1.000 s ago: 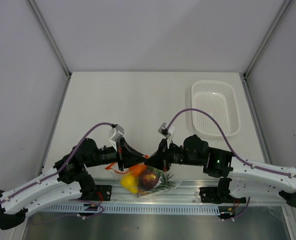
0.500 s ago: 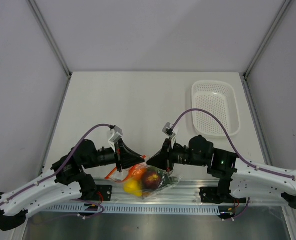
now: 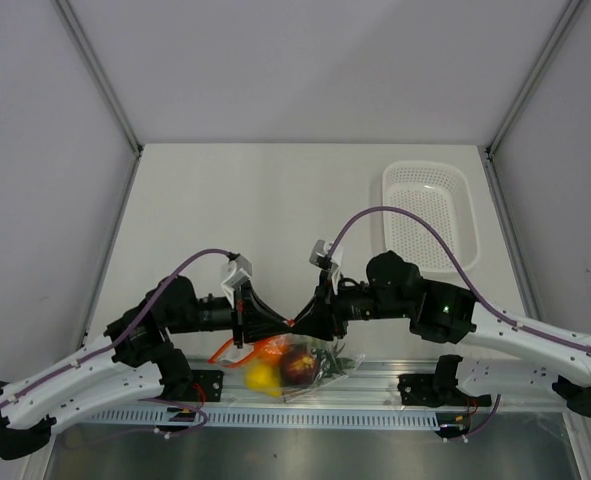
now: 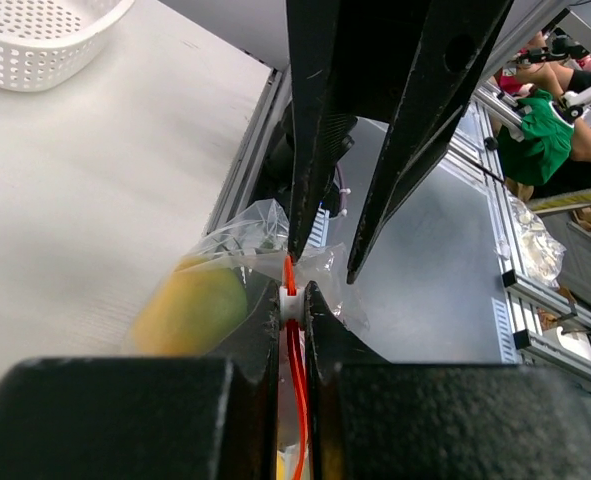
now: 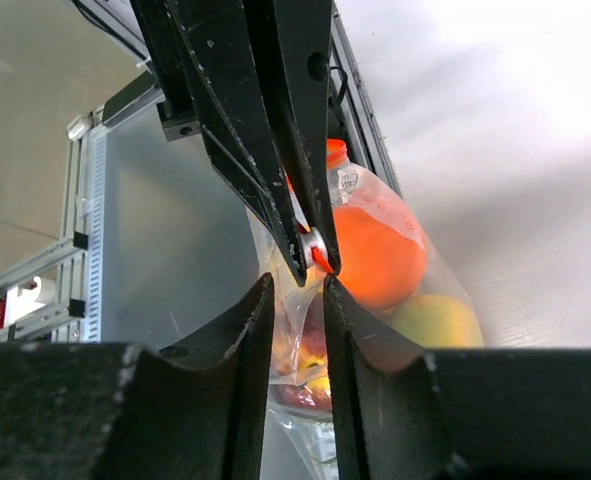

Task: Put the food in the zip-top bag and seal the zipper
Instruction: Zip the zipper food storage bag at the center of the board.

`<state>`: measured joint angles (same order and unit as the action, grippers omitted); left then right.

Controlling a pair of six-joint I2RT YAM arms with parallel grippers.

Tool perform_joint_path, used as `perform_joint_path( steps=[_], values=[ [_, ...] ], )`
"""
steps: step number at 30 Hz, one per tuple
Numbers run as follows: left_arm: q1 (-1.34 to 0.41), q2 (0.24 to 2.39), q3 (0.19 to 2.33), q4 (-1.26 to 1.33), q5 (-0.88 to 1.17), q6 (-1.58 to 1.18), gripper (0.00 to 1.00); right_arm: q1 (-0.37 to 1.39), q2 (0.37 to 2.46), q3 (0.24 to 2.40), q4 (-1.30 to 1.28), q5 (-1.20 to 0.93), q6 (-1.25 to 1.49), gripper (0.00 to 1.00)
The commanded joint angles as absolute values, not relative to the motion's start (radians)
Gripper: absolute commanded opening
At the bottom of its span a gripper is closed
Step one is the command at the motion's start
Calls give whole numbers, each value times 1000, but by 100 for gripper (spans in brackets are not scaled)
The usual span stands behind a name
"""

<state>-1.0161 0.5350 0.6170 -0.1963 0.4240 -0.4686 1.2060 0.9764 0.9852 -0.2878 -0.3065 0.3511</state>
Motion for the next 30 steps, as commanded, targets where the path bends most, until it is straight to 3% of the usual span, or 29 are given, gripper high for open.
perform_joint_path(
  steps=[1,4,9,22,25,26,27,30],
  values=[
    [-1011,532,670,-163,459,-443,1,1190,992,1035,-337,-360,293,30],
    [-1011,514,683,-170,454,-437,1,1181,1008,1038,-347,-403,290,38],
    [-1011,508,680,-160,465,-440,1,1181,1015,1034,-338,-422,287,40],
    [-1011,518,673,-141,509,-445,1,1178,1134,1101,-319,-512,244,34],
    [-1011,519,669,-143,514,-445,1,1177,1161,1117,-324,-512,238,23],
    [-1011,517,669,-146,514,-443,0,1177,1164,1117,-322,-509,239,6],
    [-1011,514,669,-149,511,-440,1,1175,1164,1117,-318,-488,241,0],
    [-1011,506,666,-166,503,-434,1,1172,1134,1100,-289,-419,255,0]
  ],
)
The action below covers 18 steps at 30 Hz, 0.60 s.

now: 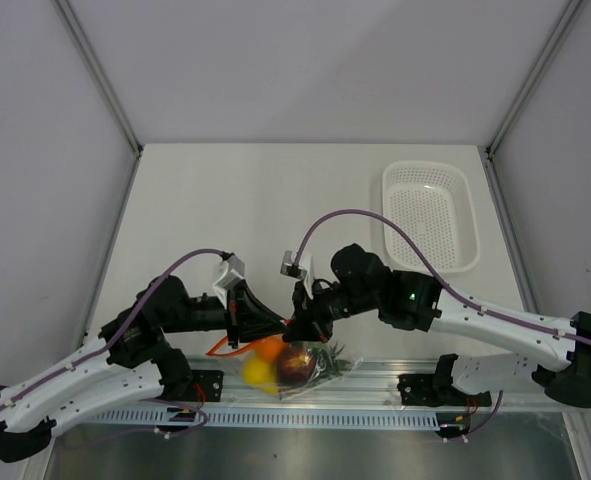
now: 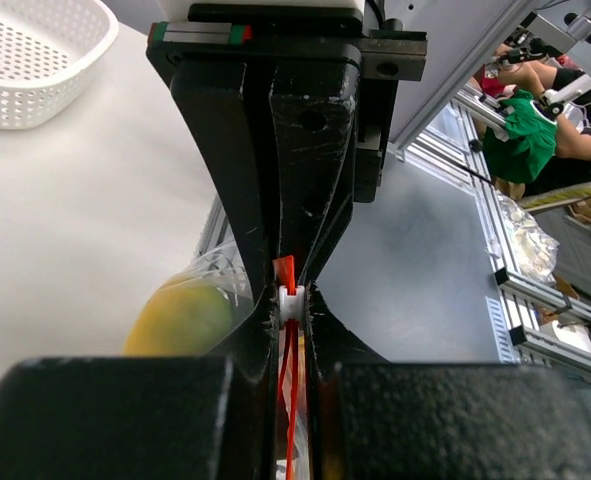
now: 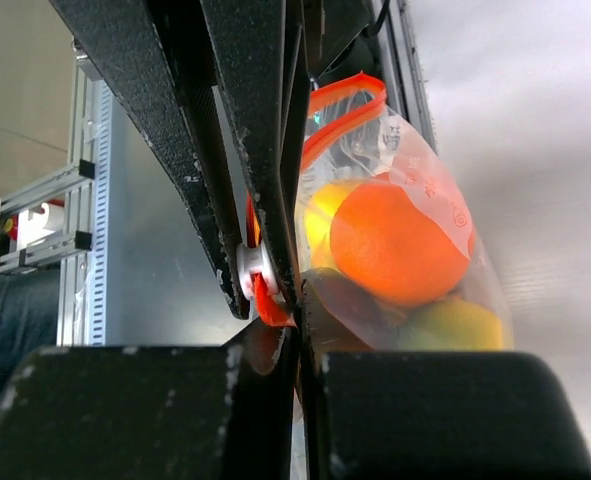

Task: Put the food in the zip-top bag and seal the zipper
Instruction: Zip the zipper food storage bag at the center of the board.

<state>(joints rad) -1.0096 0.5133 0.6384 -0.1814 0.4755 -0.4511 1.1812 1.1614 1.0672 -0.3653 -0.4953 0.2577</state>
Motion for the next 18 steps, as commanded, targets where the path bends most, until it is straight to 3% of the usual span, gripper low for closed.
perform_joint_path(
  steps=[1,7,18],
  values=[
    [-1011,506,660,-170,491,-436,1,1166,1126,1086,-263,-407,261,0],
    [-1011,518,658,-233,419,-431,1,1163,1037,1042,-163,-287,328,0],
    [-1011,517,666,-307,325,-428,4,1154,973,966,-58,-258,423,0]
  ],
)
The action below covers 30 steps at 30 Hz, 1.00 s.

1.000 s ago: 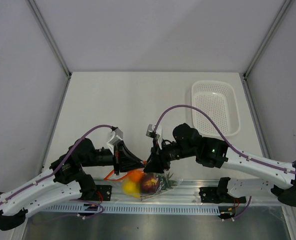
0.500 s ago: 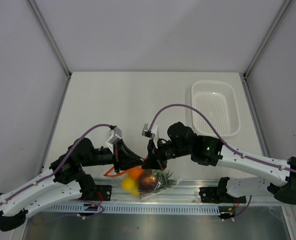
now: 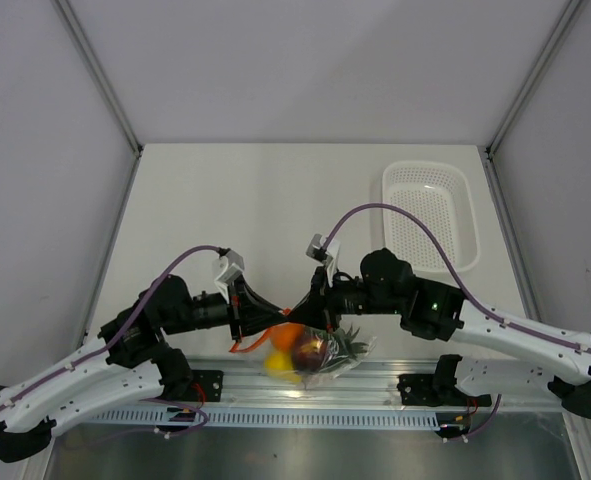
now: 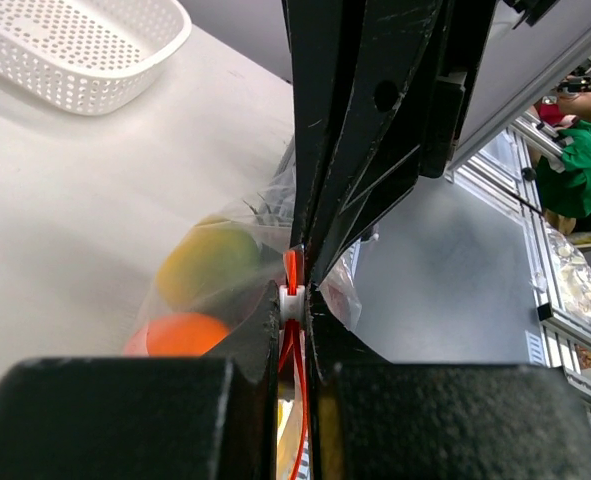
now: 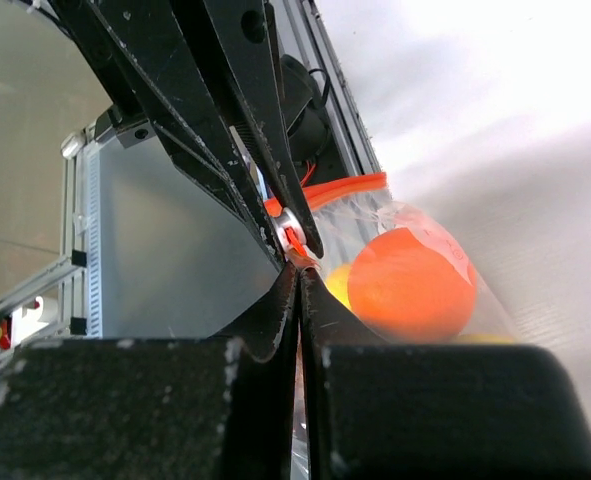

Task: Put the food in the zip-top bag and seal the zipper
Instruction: Zip the zipper food storage bag at the center of the board.

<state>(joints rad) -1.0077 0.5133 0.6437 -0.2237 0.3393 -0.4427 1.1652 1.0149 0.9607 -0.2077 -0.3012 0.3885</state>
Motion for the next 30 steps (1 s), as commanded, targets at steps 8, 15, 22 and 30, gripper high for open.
perform_joint_path(
  steps=[8,15,22,30],
  values=[
    [-1009,488,689,-308,325,-433,1,1154,960,951,-101,-265,381,0],
    [-1009,503,722,-265,357,-445,1,1152,997,1008,-250,-371,273,26],
    [-1009,511,727,-221,397,-457,0,1152,1061,1068,-304,-428,229,40],
    [-1009,506,755,-219,411,-445,1,1150,1150,1134,-345,-525,189,38]
  ],
)
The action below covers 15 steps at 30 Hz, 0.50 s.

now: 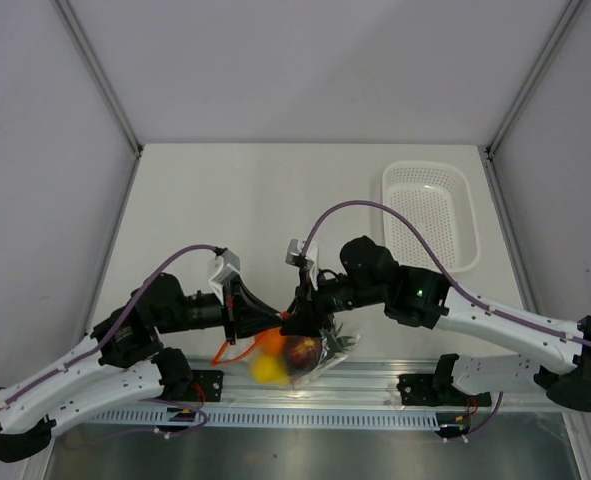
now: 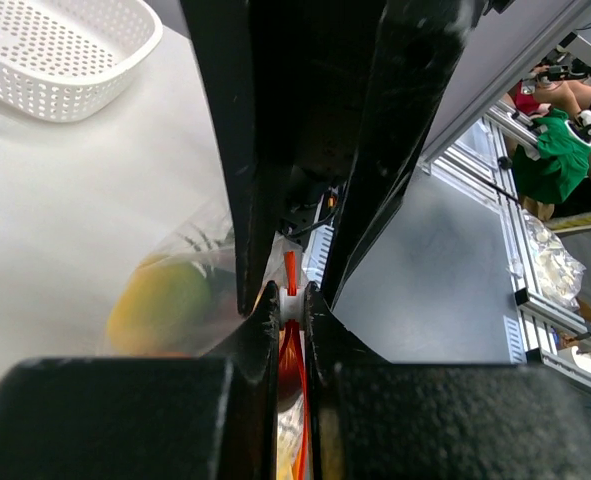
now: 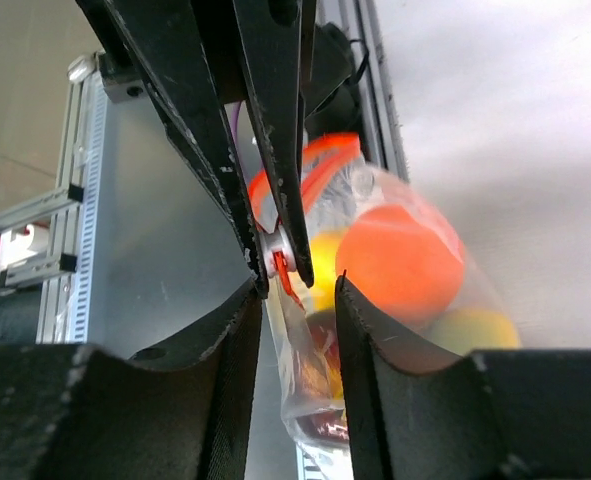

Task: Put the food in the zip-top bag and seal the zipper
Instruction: Zip the zipper food storage bag at the center of the board.

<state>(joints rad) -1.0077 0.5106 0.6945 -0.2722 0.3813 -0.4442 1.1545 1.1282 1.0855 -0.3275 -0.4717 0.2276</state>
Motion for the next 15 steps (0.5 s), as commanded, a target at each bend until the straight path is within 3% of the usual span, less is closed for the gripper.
perform_joint_path(
  steps=[1,8,11,13,14,15],
  values=[
    [-1009,508,753,-216,416,-445,1,1149,1155,1134,-339,-532,186,37],
    [-1009,508,755,-209,429,-446,1,1141,1177,1121,-296,-600,193,35],
    [-1009,511,746,-204,434,-445,1,1137,1180,1101,-241,-620,213,29],
    [-1009,511,742,-204,436,-445,1,1138,1189,1094,-210,-617,232,2],
    [-1009,509,735,-209,433,-445,1,1137,1190,1086,-206,-605,238,0],
    [-1009,508,735,-224,428,-437,9,1138,1190,1078,-196,-594,253,0]
  ],
)
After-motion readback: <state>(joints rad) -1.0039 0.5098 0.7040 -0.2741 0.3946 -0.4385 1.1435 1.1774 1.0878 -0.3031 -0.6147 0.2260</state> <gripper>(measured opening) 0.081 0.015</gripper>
